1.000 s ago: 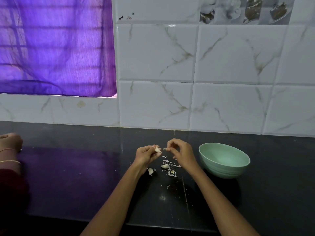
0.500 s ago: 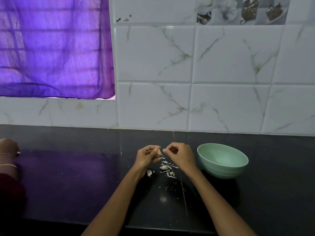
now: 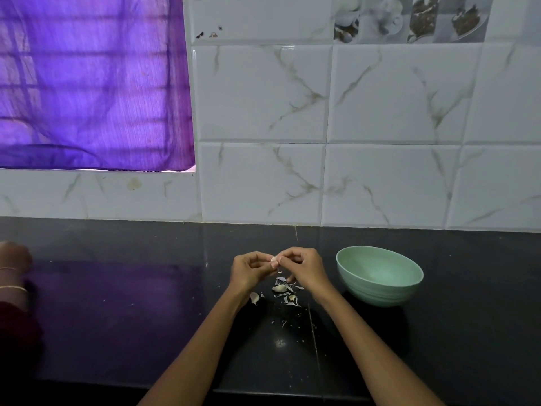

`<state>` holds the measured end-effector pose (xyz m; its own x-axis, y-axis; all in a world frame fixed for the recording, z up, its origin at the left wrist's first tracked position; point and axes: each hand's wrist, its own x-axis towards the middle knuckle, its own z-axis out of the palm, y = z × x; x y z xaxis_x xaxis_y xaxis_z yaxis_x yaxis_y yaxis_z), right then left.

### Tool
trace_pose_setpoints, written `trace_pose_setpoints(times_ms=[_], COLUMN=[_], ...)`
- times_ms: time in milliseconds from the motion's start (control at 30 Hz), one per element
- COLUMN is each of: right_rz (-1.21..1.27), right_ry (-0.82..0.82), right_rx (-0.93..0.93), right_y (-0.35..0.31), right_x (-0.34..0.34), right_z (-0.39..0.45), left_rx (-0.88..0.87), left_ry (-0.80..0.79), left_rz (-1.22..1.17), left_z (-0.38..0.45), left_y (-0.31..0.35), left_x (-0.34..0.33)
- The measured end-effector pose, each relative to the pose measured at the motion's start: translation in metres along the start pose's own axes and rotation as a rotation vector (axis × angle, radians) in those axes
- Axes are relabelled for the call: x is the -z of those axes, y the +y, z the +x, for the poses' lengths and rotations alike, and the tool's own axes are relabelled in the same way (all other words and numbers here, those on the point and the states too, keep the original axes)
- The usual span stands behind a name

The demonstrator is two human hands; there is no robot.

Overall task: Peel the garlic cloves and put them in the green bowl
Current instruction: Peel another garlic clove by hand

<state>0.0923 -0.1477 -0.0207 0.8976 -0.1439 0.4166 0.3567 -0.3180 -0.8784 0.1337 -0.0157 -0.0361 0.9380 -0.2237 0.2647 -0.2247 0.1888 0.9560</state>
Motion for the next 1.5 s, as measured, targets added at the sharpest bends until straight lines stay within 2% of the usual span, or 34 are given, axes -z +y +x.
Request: trace_pose_setpoints(times_ms=[200, 400, 567, 833, 967, 1067, 1233, 1367, 1500], right_rz=[-0.031, -0.231, -0.316, -0.455, -0.346, -0.314, 0.035, 0.057, 0.093], right_ry=[-0.027, -0.069, -0.045, 0.084, 0.060, 0.026, -0.045, -0.096, -0.079], right_rx=[-0.043, 0.028, 0.049, 0.042, 0.093, 0.035, -0.095, -0.117, -0.107], right_y=[0.003, 0.000, 0.003, 0.004, 0.000, 0.001, -0.002, -0.005, -0.006], right_x=[0.002, 0.001, -0.001, 0.005, 0.004, 0.002, 0.006, 0.009, 0.008], right_z=[0.004, 0.003, 0.006, 0.008, 0.006, 0.003, 0.000, -0.001, 0.001], left_rx=[-0.084, -0.142, -0.114, -0.076, -0.060, -0.091, -0.133, -0.128, -0.102], left_ry=[0.014, 0.011, -0.014, -0.036, -0.052, -0.056, -0.082, -0.098, -0.096], left_rz=[0.118, 0.203, 0.129, -0.004, -0.004, 0.043, 0.091, 0.087, -0.004], left_z=[0.002, 0.003, 0.006, 0.007, 0.008, 0.008, 0.006, 0.004, 0.004], left_y=[-0.002, -0.004, -0.004, -0.005, -0.007, -0.006, -0.004, -0.002, 0.000], left_x=[0.003, 0.004, 0.004, 0.002, 0.003, 0.003, 0.004, 0.004, 0.002])
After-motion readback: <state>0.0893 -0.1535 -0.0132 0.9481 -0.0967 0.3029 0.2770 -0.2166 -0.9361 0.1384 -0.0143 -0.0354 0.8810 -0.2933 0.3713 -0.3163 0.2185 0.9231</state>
